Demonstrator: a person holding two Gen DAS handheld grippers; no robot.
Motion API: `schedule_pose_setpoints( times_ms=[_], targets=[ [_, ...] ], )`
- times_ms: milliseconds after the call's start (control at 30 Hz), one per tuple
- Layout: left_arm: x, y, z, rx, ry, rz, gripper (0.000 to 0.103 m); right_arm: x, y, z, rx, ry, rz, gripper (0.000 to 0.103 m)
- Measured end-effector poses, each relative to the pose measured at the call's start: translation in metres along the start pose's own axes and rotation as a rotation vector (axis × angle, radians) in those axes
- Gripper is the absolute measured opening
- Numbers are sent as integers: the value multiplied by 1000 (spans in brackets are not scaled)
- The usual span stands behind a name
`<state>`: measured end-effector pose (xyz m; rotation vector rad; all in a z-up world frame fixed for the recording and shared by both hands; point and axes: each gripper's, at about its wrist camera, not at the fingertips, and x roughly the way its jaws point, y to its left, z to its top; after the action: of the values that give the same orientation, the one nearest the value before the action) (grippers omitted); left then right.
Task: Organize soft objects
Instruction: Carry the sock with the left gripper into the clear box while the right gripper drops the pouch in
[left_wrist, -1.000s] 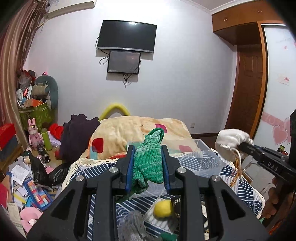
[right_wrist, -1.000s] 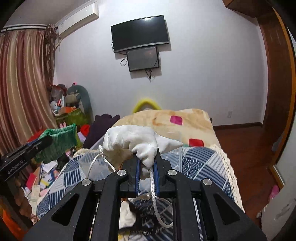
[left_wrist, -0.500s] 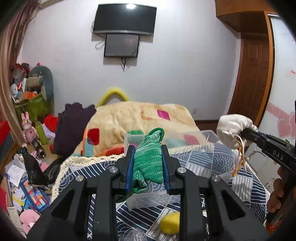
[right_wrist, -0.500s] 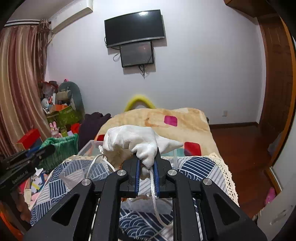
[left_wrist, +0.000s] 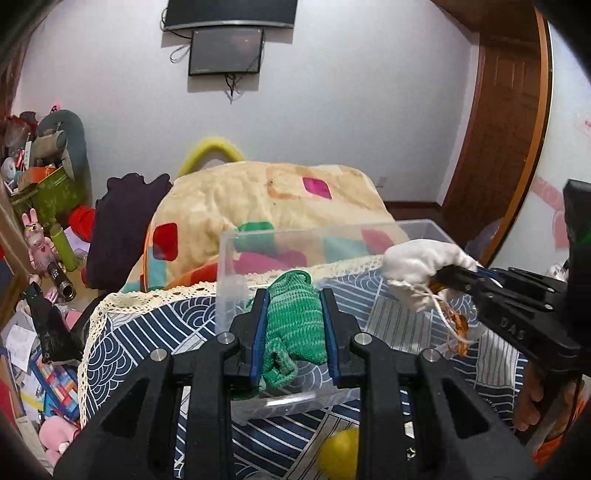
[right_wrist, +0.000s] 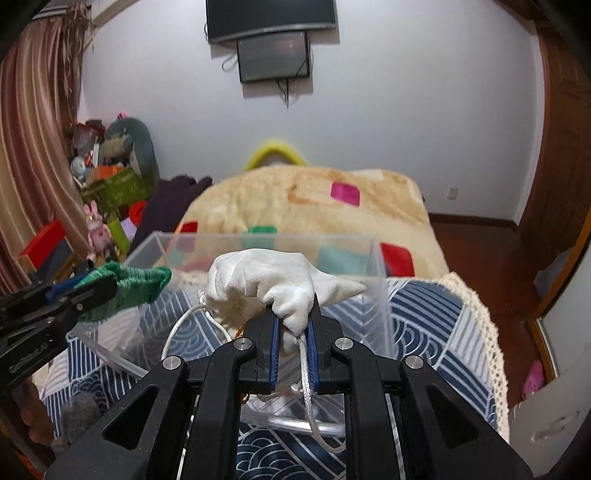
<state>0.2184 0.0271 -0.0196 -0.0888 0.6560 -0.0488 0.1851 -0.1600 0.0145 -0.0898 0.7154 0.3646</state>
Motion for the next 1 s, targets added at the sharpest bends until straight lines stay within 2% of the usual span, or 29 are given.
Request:
schedule_pose_setpoints(
  times_ms=[200, 333, 400, 533, 633, 700, 767, 867, 933, 1000],
  targets=[
    [7, -3, 0, 6, 32, -25, 27, 10, 0, -1, -28, 66, 0, 13],
    [1, -8, -1, 25, 28, -29, 30, 4, -1, 0, -39, 64, 5, 16],
    [-2, -10, 0, 26, 27, -39, 31, -2, -2, 1, -45, 61, 11, 20],
    [-11, -10, 1, 23, 13, -35, 35, -6, -2, 1, -54, 51, 17, 39],
    [-19, -8, 1, 12, -2, -38, 52, -10, 0, 2, -59, 36, 16, 43],
    [-27, -8, 1, 11, -28, -30, 59, -14, -1, 2, -59, 35, 25, 51],
    [-35, -10, 1, 27, -47, -16, 60, -16, 0, 2, -56, 27, 28, 71],
    [-44, -13, 1, 42, -64, -1, 62, -22, 1, 3, -59, -1, 16, 73],
    [-52, -13, 0, 42, -78, 3, 69, -26, 2, 3, -55, -10, 18, 73],
    [-60, -13, -1, 39, -92, 0, 80, -30, 1, 3, -48, -17, 30, 73]
  ],
)
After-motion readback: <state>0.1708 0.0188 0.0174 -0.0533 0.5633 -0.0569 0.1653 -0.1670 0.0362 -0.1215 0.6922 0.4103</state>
